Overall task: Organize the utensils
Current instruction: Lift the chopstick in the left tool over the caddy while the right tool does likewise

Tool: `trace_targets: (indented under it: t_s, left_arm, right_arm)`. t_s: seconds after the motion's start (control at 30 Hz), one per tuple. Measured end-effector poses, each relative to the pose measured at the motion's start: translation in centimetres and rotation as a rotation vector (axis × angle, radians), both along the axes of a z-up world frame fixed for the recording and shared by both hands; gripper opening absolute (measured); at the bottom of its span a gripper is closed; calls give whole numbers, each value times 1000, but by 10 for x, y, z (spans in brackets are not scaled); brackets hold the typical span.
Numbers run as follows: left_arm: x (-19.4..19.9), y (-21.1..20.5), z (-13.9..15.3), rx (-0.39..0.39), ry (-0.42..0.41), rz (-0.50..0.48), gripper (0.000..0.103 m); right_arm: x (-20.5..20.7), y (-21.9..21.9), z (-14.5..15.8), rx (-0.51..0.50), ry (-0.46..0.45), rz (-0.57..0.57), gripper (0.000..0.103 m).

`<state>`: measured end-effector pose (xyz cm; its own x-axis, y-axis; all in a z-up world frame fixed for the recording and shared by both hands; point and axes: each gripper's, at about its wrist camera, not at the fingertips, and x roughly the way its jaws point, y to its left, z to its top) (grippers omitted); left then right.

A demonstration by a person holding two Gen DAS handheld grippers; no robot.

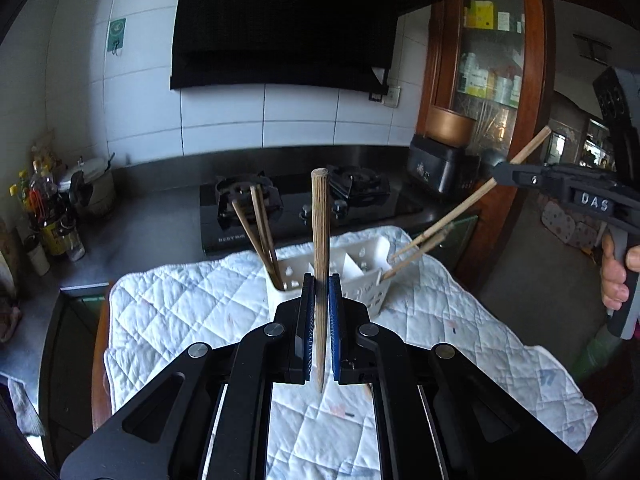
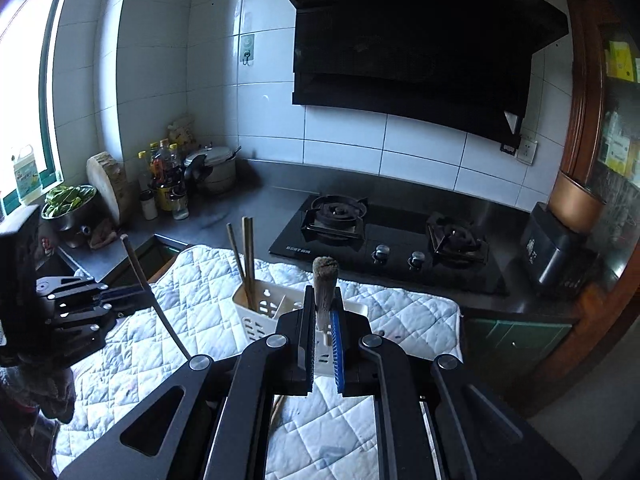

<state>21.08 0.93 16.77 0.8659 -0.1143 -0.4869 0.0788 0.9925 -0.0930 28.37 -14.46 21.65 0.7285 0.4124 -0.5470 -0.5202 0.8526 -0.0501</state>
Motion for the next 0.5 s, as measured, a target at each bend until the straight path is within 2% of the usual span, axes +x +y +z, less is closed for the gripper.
trace_targets:
  t_s: [0.2,0.33,0.5]
  left_arm:
    - [25,2,41,53,-108,61,6]
    - [43,3,50,48,-155,90,6]
    - [62,8,45,12,-176,120,6]
  right_arm:
    - [35,14,-12,-56,54,-37,7]
    - [48,21,-24,-74,81,-37,7]
    - [58,28,-39,-103,106,-35,7]
